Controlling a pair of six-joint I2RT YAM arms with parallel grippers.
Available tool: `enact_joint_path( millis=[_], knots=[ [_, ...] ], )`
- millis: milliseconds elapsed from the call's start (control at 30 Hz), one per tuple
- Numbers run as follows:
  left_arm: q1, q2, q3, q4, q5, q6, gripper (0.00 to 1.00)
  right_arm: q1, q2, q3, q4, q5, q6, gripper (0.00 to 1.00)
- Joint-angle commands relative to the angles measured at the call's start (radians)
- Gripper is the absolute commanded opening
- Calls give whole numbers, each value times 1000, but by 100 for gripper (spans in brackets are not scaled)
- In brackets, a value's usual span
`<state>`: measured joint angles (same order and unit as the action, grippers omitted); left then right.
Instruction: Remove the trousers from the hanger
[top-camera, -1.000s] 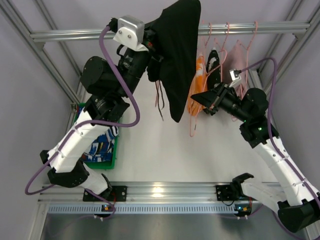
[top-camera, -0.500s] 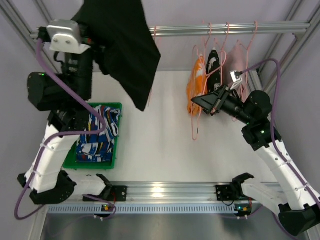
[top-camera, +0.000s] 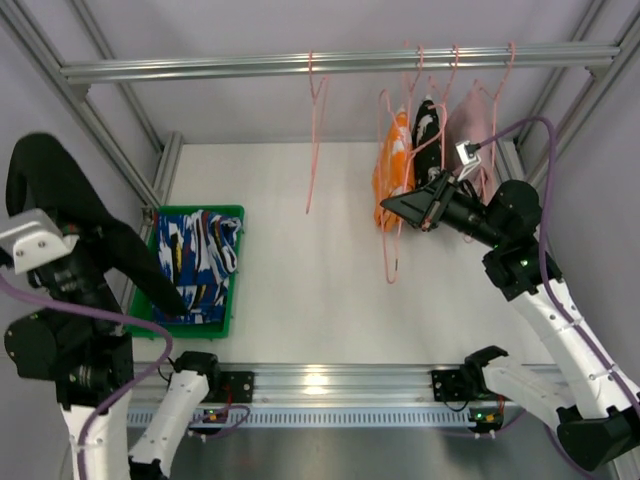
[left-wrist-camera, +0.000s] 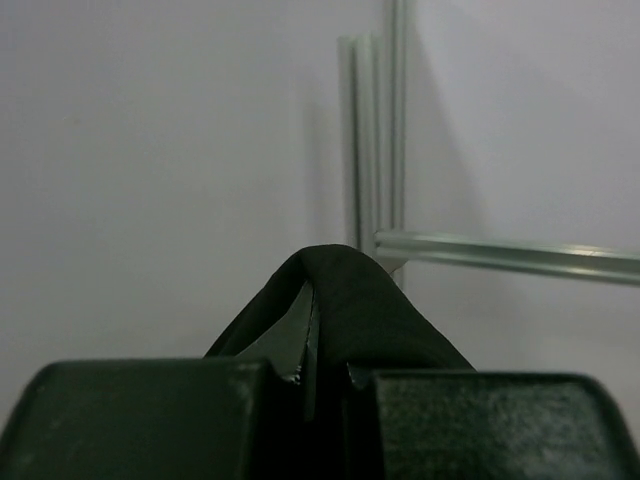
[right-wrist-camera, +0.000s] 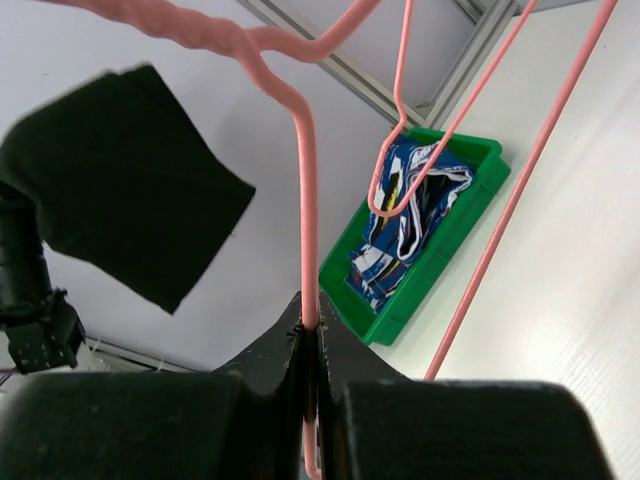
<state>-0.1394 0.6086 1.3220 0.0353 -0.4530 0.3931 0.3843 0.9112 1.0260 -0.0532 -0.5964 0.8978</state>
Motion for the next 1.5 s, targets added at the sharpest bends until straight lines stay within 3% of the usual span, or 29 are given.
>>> enact_joint_path(
  millis=[0,233,400,533,833,1167,1467],
  knots=[
    [107,-117,-102,-41,-18,-56,0,8,6,17,30,-17,-23,0],
    [233,-322,-337,-277,-96,-74,0,27,15,23,9,-16,-33,0],
    [251,-360,-392,-311,-84,-123,0,30,25,22,9,-14,-40,0],
    [253,-302,-365,-287,-26,-172,0,31,38,23,19,-13,-34,0],
    [251,32,-178,-318,177,-375,0,33,51,26,32,-3,-34,0],
    [251,168,-156,-242,157,-389,0,33,54,23,29,6,-40,0],
    [251,71,-380,-242,-21,-229,0,33,54,9,21,10,-46,0]
  ],
)
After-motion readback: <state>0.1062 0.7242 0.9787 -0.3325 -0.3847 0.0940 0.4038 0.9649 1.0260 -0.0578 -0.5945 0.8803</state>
